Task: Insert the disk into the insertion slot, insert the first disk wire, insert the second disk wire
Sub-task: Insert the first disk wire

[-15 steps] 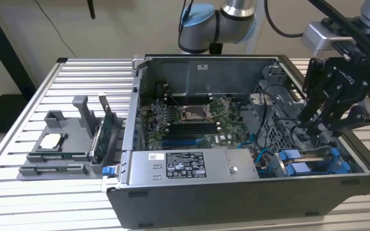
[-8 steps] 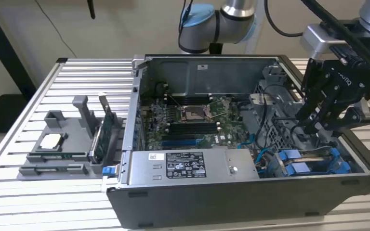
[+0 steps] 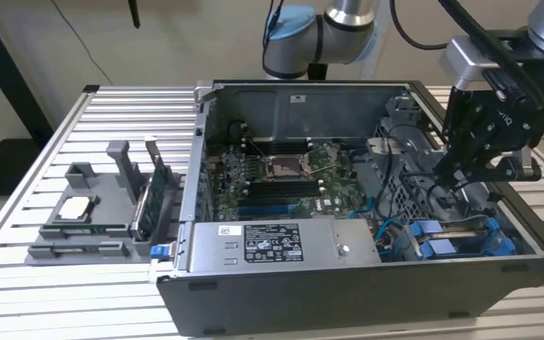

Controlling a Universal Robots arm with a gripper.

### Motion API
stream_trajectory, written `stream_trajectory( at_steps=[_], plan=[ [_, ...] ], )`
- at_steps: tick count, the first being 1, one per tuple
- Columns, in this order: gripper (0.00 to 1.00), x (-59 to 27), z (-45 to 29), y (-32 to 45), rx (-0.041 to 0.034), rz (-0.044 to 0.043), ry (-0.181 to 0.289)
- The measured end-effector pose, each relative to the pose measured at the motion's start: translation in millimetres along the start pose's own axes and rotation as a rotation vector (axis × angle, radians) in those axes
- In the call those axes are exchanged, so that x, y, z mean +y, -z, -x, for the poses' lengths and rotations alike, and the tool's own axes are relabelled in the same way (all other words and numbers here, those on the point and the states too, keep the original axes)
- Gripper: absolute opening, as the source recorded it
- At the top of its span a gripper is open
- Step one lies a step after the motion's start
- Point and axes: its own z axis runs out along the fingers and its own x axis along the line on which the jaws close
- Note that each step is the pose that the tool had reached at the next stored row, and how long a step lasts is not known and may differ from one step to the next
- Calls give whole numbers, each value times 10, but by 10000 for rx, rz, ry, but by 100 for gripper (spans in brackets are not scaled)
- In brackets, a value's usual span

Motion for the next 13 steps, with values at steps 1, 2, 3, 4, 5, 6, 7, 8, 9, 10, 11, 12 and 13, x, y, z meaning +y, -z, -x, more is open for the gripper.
stream_trajectory(
  at_steps=[1,2,3,4,5,6,7,8,9,10,11,12,13],
  plan=[
    [19,0,0,-1,-36,1,2],
    [19,0,0,-2,-49,1,2],
    [19,0,1,-2,-49,1,3],
    [19,0,0,-3,-47,1,3],
    [19,0,-1,-5,-49,1,5],
    [19,0,-1,-8,-48,2,10],
    [19,-1,-1,-10,-43,2,16],
    [19,-1,-2,-13,-28,2,24],
    [19,-1,-3,-16,-2,2,34],
    [19,-1,-3,-18,37,1,46],
    [19,-2,-4,-23,81,-3,60],
    [19,-2,-5,-27,133,-10,74],
    [19,-3,-5,-31,187,-18,88]
  ],
)
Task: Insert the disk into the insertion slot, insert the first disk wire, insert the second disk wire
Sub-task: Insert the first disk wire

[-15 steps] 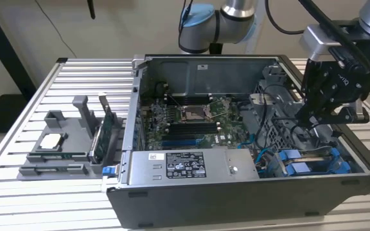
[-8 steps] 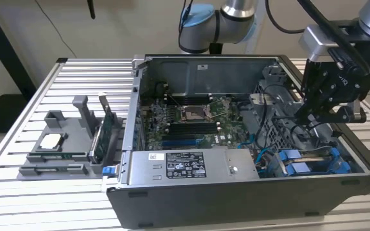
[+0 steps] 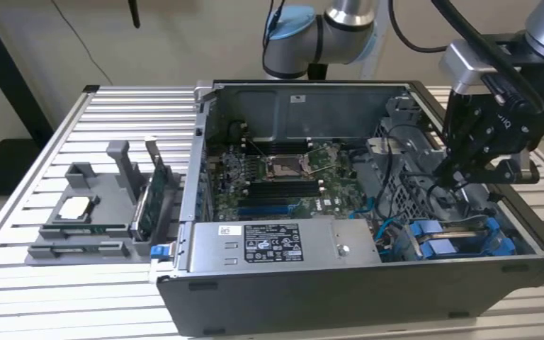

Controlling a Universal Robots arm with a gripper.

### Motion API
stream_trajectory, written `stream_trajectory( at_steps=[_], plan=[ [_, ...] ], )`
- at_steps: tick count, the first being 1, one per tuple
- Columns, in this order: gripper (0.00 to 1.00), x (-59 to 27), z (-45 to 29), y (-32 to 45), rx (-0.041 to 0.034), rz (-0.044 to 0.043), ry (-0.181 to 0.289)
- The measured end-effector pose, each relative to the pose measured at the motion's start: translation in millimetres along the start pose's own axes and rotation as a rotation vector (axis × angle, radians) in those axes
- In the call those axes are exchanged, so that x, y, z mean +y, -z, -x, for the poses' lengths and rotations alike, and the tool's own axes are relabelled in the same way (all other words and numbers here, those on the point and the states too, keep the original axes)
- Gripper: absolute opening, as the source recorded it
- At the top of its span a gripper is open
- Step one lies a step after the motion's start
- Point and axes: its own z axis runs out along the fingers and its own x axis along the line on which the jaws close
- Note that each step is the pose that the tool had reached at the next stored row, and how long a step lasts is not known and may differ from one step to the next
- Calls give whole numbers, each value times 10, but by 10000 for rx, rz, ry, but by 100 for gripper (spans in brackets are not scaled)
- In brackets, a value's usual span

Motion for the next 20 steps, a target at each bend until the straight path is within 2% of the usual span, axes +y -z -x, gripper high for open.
stream_trajectory(
  at_steps=[15,20],
  plan=[
    [19,0,-7,-46,784,-171,139],
    [19,-2,-11,-67,975,-222,163]
  ],
)
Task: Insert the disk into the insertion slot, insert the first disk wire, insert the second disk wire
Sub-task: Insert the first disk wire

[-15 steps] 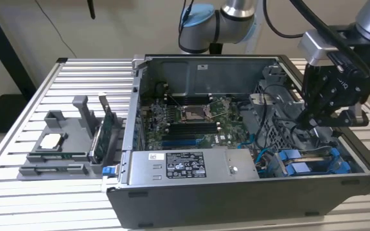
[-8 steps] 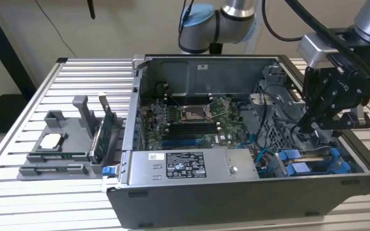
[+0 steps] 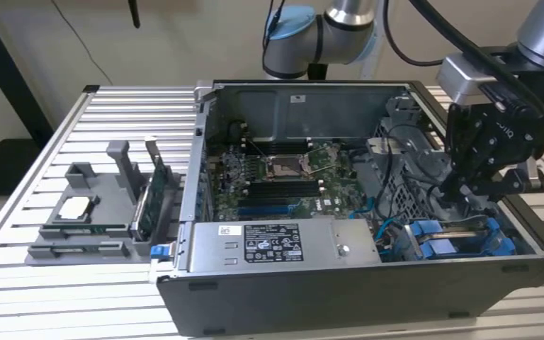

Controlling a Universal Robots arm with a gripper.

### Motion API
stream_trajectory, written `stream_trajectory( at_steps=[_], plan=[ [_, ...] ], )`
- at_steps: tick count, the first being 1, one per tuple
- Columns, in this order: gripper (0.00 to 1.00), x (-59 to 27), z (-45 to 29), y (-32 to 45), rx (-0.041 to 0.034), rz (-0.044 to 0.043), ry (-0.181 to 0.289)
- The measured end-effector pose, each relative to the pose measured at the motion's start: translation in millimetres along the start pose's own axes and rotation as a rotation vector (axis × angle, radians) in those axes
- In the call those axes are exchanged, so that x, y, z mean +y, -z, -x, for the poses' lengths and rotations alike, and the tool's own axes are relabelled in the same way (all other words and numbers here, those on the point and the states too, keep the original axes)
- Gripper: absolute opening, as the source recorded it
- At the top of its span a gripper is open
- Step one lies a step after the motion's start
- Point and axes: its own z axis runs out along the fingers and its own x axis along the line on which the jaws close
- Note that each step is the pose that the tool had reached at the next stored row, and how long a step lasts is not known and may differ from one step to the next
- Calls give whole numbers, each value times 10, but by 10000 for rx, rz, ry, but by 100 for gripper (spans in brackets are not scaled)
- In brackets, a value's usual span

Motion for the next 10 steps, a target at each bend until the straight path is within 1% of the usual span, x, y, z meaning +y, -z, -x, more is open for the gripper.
stream_trajectory(
  at_steps=[3,10],
  plan=[
    [19,0,0,-1,13,-1,1],
    [19,0,1,-6,14,-2,1]
  ],
)
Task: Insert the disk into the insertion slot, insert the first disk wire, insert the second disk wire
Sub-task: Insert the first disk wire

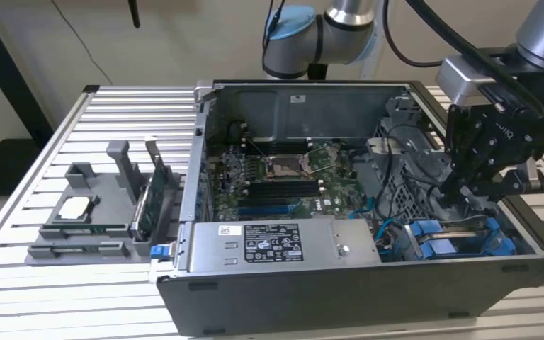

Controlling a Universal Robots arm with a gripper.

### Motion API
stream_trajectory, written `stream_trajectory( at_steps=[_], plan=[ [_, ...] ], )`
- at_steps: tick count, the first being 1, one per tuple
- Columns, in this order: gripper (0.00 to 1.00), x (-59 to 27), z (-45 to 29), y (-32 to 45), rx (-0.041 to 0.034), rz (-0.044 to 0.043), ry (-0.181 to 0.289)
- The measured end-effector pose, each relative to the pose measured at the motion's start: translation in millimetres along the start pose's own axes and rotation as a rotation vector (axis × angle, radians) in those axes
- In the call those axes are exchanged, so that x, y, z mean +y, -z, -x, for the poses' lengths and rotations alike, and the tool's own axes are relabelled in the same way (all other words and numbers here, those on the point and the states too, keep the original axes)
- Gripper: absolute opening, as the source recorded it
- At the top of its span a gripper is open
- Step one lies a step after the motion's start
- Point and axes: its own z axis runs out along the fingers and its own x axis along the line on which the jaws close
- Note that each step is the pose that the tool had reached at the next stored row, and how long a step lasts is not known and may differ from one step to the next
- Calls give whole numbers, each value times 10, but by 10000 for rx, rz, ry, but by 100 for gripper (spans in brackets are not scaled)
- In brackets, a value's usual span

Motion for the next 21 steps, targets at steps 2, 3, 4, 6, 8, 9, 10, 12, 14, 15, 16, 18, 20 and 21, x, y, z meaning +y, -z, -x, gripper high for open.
stream_trajectory(
  at_steps=[2,3,4,6,8,9,10,12,14,15,16,18,20,21],
  plan=[
    [19,0,-1,-8,50,-9,0],
    [19,0,-1,-11,98,-16,0],
    [19,0,-1,-16,148,-24,-1],
    [19,-1,-2,-28,253,-39,-1],
    [19,-1,-3,-41,365,-55,-2],
    [19,-1,-3,-46,417,-62,-2],
    [19,-1,-4,-53,462,-69,-3],
    [19,-2,-4,-60,510,-72,-3],
    [19,-2,-4,-60,517,-72,-3],
    [19,-2,-5,-71,517,-73,-3],
    [19,-2,-4,-73,518,-74,-3],
    [19,-2,-5,-77,519,-75,-3],
    [19,-2,-5,-82,521,-76,-3],
    [19,-2,-5,-84,523,-77,-3]
  ],
)
